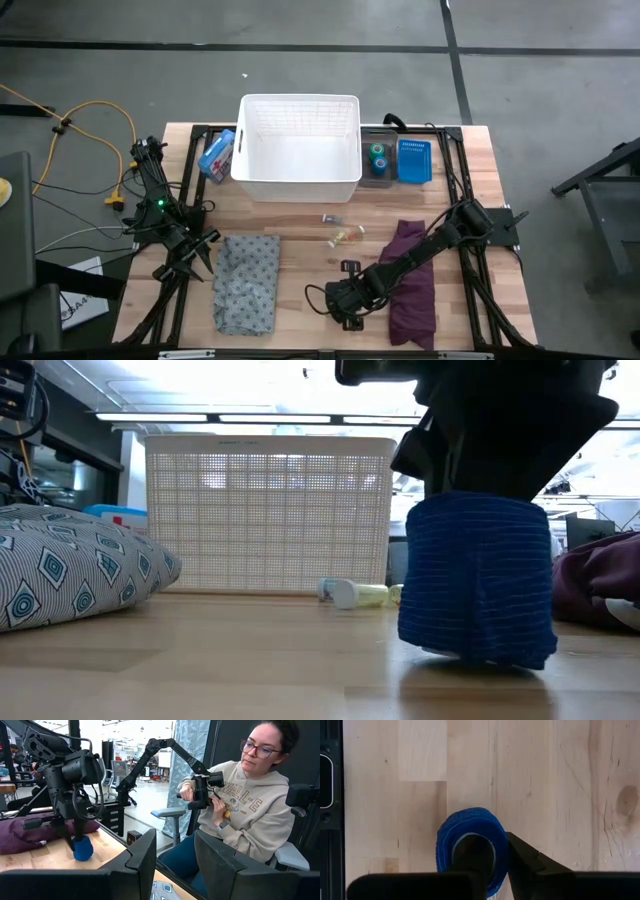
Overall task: Pick & Place Medicine items
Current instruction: Put the dark blue bandage into the black bin
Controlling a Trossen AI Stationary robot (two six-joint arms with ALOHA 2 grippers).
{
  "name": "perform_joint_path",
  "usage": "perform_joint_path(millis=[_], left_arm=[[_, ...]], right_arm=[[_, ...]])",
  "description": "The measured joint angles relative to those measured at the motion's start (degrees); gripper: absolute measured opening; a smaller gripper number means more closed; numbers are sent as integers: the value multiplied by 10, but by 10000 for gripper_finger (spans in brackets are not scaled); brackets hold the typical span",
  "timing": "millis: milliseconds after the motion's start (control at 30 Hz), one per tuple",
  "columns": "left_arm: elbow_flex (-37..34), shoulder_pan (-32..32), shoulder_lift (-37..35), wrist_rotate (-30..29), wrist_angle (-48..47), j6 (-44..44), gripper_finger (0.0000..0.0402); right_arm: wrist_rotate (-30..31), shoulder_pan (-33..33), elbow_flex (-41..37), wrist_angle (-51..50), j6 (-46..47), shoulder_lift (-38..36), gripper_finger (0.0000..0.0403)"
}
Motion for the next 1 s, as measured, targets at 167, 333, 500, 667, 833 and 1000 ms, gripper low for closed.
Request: perform_joint_path(millis=[167, 333, 500, 667, 833, 1000], left_arm=[[0, 0, 0, 0, 0, 0, 127], [0, 0, 0, 0, 0, 0, 127], [0, 0, 0, 0, 0, 0, 127], [0, 0, 0, 0, 0, 0, 127], [0, 0, 0, 0, 1, 0, 127], [0, 0, 0, 0, 2, 0, 127]], right_arm=[[0, -1, 0, 0, 0, 0, 26], [-2, -16, 0, -25, -1, -26, 26], [15, -46, 0, -49, -41, -90, 26], [42, -73, 1, -72, -61, -131, 26], [18, -84, 0, -106, -53, -132, 26], [26, -96, 0, -139, -26, -159, 26]])
